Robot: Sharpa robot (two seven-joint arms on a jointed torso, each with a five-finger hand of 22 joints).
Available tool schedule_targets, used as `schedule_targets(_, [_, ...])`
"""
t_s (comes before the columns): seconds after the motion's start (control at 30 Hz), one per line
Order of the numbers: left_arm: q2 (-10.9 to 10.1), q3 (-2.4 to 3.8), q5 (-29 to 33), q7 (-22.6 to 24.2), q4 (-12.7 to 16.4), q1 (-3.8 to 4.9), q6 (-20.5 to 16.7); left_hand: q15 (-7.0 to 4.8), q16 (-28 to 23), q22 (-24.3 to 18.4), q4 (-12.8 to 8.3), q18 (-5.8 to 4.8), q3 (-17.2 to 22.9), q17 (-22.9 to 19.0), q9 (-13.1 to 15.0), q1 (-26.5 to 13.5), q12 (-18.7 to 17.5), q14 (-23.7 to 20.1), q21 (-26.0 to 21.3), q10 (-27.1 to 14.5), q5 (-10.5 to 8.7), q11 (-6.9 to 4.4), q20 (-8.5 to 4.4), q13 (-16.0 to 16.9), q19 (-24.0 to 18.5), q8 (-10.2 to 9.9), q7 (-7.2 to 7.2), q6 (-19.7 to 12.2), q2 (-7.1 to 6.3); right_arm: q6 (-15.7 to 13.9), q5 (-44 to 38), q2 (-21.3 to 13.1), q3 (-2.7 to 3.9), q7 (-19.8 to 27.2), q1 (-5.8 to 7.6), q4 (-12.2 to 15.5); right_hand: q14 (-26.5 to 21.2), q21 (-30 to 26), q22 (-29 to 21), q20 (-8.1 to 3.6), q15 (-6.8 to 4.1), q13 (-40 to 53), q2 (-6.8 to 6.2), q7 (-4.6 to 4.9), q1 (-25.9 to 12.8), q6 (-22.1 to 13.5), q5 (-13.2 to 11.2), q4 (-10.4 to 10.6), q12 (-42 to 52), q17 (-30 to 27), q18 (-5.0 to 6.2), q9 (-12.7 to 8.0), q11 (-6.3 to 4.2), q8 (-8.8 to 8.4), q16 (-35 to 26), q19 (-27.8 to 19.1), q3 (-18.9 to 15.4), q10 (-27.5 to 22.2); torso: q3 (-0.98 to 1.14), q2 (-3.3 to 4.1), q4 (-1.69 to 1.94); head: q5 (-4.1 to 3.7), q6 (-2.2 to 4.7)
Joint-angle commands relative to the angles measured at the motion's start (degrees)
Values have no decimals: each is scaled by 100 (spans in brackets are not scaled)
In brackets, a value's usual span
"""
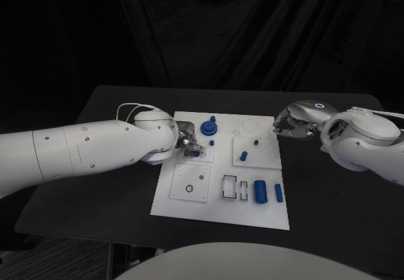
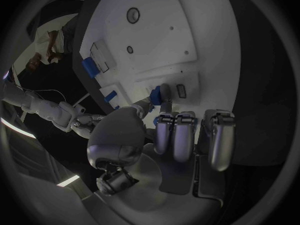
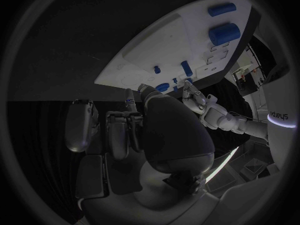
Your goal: Assemble the parts on the task board
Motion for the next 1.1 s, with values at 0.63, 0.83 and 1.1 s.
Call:
schedule_targets(0.63, [-21, -13, 38, 67, -7, -31, 18, 76, 15, 1363, 838, -17, -924, 1509, 59, -438, 20, 594, -84, 602, -453, 77, 88, 1495, 458, -273, 83, 44, 160, 97, -16, 1, 3, -134, -27, -6, 595, -24, 1008, -5, 22, 1307, -1, 27, 53, 26, 14, -11, -20, 1510, 54, -9, 30, -26, 17, -56, 43, 394, -2, -2, 1, -20, -1])
schedule_targets(0.83, [-28, -13, 38, 91, -5, -32, -42, 52, 15, 1369, 838, -18, -1005, 1509, 156, -353, 20, 594, -81, 602, -244, 44, 71, 1495, 463, -192, 38, 183, 251, 107, -16, 0, 3, -143, -31, -7, 595, -24, 1008, -5, 22, 1307, -1, 27, 53, 26, 14, -11, -20, 1510, 54, -9, 30, -26, 17, -56, 43, 394, -2, 1, -1, -15, -1])
schedule_targets(1.1, [-43, -13, 38, 147, 2, -33, -138, 19, 15, 1378, 823, -21, -1066, 1509, 269, -248, 20, 594, -75, 602, -10, 5, 40, 1495, 471, -111, -6, 266, 321, 113, -16, -1, 3, -155, -33, -9, 595, -30, 1006, -6, 21, 1305, 3, 27, 58, 30, 18, -14, -22, 1510, 55, -10, 30, -26, 17, -57, 49, 392, -3, 1, 1, -8, -1])
